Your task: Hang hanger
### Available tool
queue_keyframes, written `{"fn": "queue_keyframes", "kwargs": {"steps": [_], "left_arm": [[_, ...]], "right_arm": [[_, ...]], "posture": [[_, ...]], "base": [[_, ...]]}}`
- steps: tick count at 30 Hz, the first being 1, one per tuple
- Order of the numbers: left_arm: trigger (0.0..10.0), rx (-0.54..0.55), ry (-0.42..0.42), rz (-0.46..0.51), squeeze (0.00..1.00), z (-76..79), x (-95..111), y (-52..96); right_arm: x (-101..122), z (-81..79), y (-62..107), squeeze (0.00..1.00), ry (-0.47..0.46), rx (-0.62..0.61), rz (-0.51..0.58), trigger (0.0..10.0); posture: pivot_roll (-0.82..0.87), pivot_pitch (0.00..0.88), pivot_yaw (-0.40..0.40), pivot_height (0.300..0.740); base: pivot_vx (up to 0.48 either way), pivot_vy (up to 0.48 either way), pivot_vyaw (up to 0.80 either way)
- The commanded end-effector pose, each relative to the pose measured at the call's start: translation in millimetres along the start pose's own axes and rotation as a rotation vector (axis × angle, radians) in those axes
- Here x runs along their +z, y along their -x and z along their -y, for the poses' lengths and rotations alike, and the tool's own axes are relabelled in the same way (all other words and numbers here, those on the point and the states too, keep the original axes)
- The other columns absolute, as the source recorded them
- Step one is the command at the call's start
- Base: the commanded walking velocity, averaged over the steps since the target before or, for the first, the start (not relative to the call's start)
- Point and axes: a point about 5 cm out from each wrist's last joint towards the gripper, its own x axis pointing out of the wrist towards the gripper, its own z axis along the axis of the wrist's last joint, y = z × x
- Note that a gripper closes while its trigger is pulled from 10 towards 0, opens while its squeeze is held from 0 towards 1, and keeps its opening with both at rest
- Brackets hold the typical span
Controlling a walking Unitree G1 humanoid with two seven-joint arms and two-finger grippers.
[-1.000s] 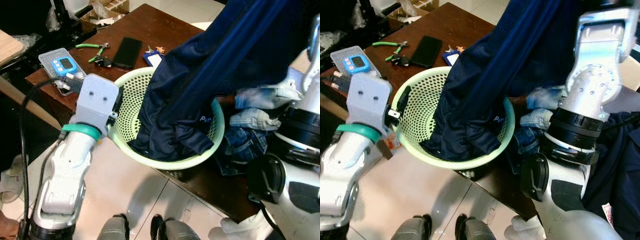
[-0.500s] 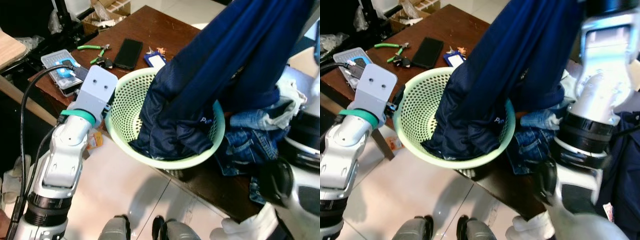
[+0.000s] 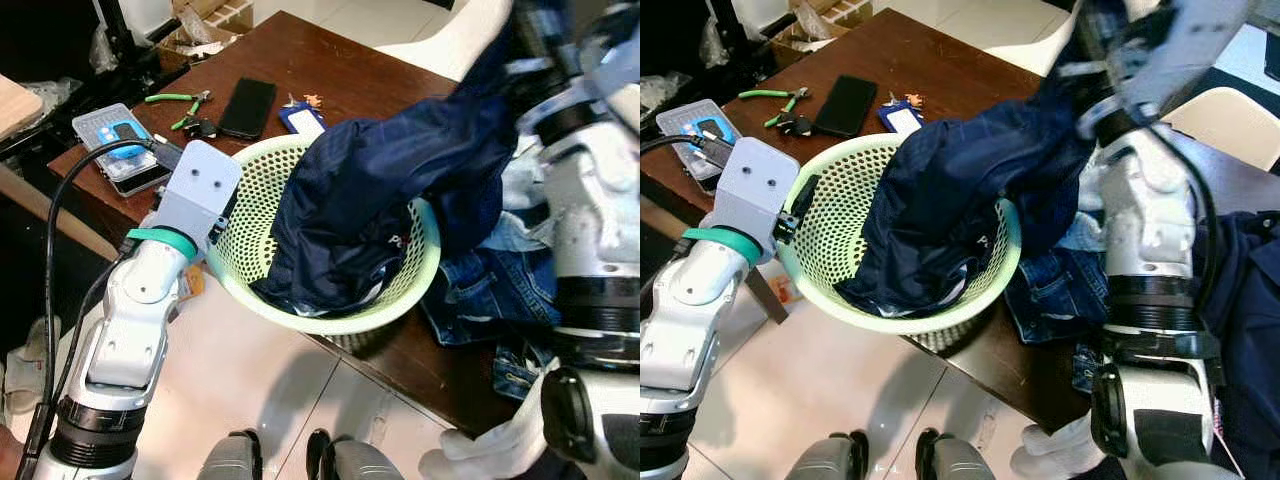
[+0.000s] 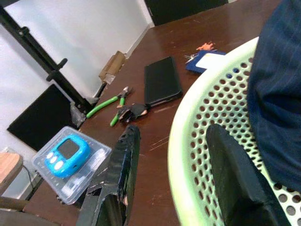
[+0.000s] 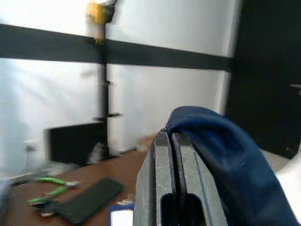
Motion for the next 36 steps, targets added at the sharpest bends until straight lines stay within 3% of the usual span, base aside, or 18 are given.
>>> {"fn": "queue_keyframes", "kwargs": {"steps": [1,9,10,12,13,14,15,16,17,20,21,23,24,25,27,30,35,36], "left_arm": [[10.0,-0.021,0.008,0.005,0.00,6.7,0,0.6],[10.0,-0.023,0.012,0.006,0.00,8.7,0,1.5],[10.0,-0.024,0.015,0.005,0.00,9.8,0,1.9],[10.0,-0.029,0.023,0.006,0.00,12.9,1,1.9],[10.0,-0.029,0.023,0.006,0.00,12.9,1,1.9],[10.0,-0.031,0.026,0.007,0.00,14.0,1,1.8],[10.0,-0.033,0.028,0.008,0.00,15.2,1,1.9],[10.0,-0.033,0.028,0.008,0.00,15.2,1,1.9],[10.0,-0.034,0.030,0.009,0.00,16.1,1,2.0],[10.0,-0.034,0.030,0.009,0.00,16.1,1,2.0],[10.0,-0.035,0.031,0.009,0.00,17.0,1,2.1],[10.0,-0.035,0.031,0.009,0.00,17.0,1,2.1],[10.0,-0.035,0.033,0.009,0.00,17.6,1,2.3],[10.0,-0.035,0.034,0.008,0.00,17.8,1,2.5],[10.0,-0.035,0.034,0.008,0.00,17.8,1,2.5],[10.0,-0.036,0.036,0.007,0.00,18.4,0,3.9],[10.0,-0.040,0.039,0.002,0.00,19.8,-1,6.0],[10.0,-0.045,0.041,0.001,0.00,22.0,-1,6.1]], "right_arm": [[-3,-25.4,3.5,1.00,-0.111,0.190,0.002,10.0],[1,-32.3,10.5,0.93,-0.266,0.320,0.027,10.0],[0,-21.7,15.4,0.00,-0.252,0.310,0.000,10.0],[-23,8.5,34.4,0.00,0.011,0.249,-0.201,10.0],[-23,8.5,34.4,0.00,0.011,0.249,-0.201,10.0],[-33,17.9,43.2,0.00,0.127,0.243,-0.291,10.0],[-40,23.7,51.8,0.15,0.194,0.255,-0.360,10.0],[-40,23.7,51.8,0.15,0.194,0.255,-0.360,10.0],[-42,26.6,57.3,1.00,0.177,0.261,-0.382,10.0],[-42,26.6,57.3,1.00,0.177,0.261,-0.382,10.0],[-40,27.4,61.6,1.00,0.084,0.261,-0.373,10.0],[-40,27.4,61.6,1.00,0.084,0.261,-0.373,10.0],[-37,30.9,67.5,1.00,-0.008,0.256,-0.360,10.0],[-35,38.3,73.4,0.00,-0.087,0.233,-0.341,10.0],[-35,38.3,73.4,0.00,-0.087,0.233,-0.341,10.0],[-33,56.8,87.5,0.00,-0.163,0.174,-0.350,10.0],[-43,70.3,124.8,0.00,-0.153,0.217,-0.531,10.0],[-54,75.0,145.6,0.00,-0.105,0.218,-0.670,10.0]], "posture": [[0.11,0.067,-0.019,0.740],[0.10,0.072,-0.024,0.740],[0.10,0.074,-0.025,0.740],[0.09,0.080,-0.030,0.740],[0.09,0.080,-0.030,0.740],[0.09,0.080,-0.030,0.740],[0.09,0.084,-0.032,0.740],[0.09,0.084,-0.032,0.740],[0.09,0.085,-0.034,0.740],[0.09,0.085,-0.034,0.740],[0.09,0.088,-0.037,0.740],[0.09,0.088,-0.037,0.740],[0.09,0.092,-0.042,0.740],[0.09,0.093,-0.042,0.740],[0.09,0.093,-0.042,0.740],[0.08,0.100,-0.049,0.740],[0.07,0.110,-0.049,0.740],[0.06,0.112,-0.049,0.740]], "base": [[0.000,0.000,0.00],[0.000,0.000,0.00],[0.000,0.000,0.00],[0.000,0.000,0.00],[0.000,0.000,0.00],[0.000,0.000,0.00],[0.000,0.000,0.00],[0.000,0.000,0.00],[0.000,0.000,0.00],[0.000,0.000,0.00],[0.000,0.000,0.00],[0.000,0.000,0.00],[0.000,0.000,0.00],[0.000,0.000,0.00],[0.000,0.000,0.00],[0.000,0.000,0.00],[0.000,0.000,0.00],[0.000,0.000,0.00]]}}
